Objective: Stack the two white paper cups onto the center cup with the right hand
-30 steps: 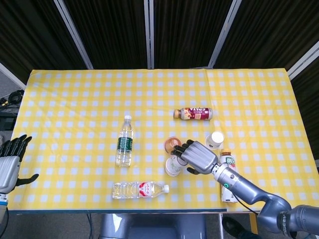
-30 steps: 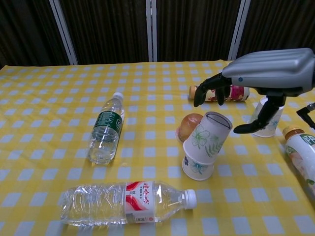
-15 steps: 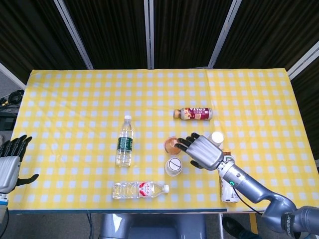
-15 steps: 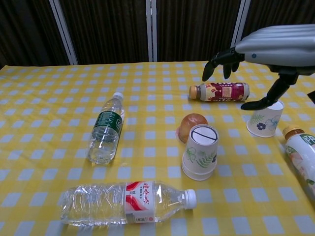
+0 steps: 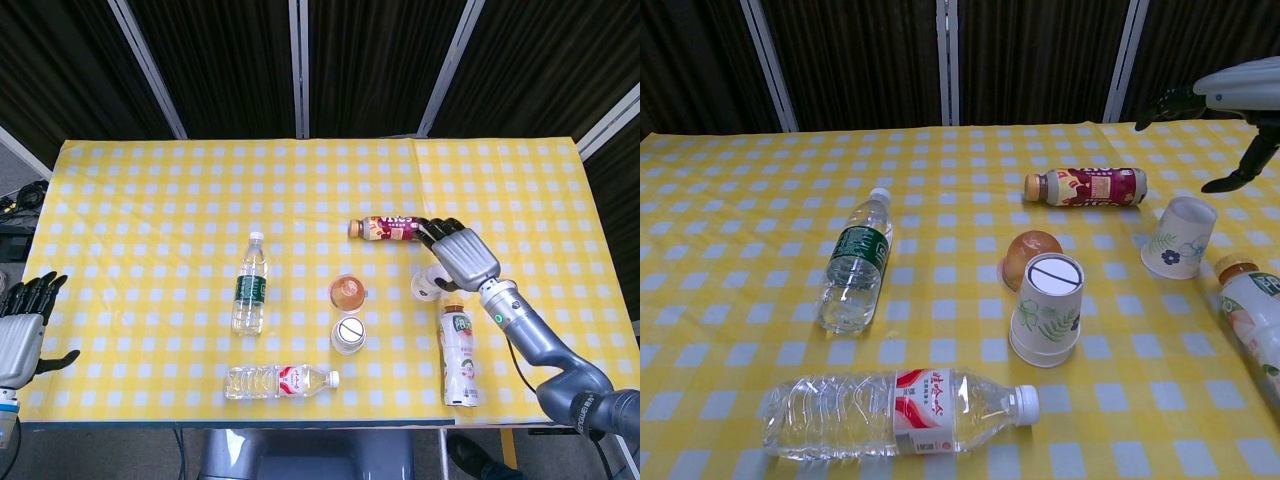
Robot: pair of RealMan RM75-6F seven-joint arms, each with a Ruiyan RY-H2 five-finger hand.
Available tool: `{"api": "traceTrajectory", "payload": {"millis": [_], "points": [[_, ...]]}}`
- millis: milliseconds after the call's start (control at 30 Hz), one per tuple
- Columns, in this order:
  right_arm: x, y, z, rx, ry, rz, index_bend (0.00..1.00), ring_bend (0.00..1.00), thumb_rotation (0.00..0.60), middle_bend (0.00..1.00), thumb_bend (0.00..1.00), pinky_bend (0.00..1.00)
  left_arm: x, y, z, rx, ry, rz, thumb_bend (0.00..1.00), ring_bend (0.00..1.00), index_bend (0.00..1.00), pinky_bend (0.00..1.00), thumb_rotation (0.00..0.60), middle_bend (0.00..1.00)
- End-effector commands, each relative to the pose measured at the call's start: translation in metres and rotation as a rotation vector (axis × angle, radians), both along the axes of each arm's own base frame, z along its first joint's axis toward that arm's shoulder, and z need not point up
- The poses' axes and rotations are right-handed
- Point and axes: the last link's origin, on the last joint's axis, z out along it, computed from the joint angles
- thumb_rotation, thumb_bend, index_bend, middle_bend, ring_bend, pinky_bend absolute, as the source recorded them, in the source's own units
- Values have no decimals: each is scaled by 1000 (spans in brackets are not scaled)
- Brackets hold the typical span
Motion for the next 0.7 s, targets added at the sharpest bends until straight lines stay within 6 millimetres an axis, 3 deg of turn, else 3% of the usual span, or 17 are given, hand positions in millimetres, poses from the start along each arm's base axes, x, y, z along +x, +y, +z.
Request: {"api": "traceTrajectory", "payload": {"millis": [33,267,467,700], "points": [[-10,0,-5,48,-2,-71,154,99,600,58,145,186,0,1,-1,-3,0,3,0,0,0,0,600,0],[-23,-2,-9,92,29,-129,155,98,600,84,146,199,0,3,-4,-8,7,0,0,0,0,0,600,0],[-36,-6,-19,102,56,-155,189,120,600,170,155,311,-1,3,-5,-14,13,6,0,0,0,0,600,0],[-44,-9,-24,102,61,-177,246,243,600,299,166,381,-1,4,-5,-9,17,13,0,0,0,0,600,0]]}}
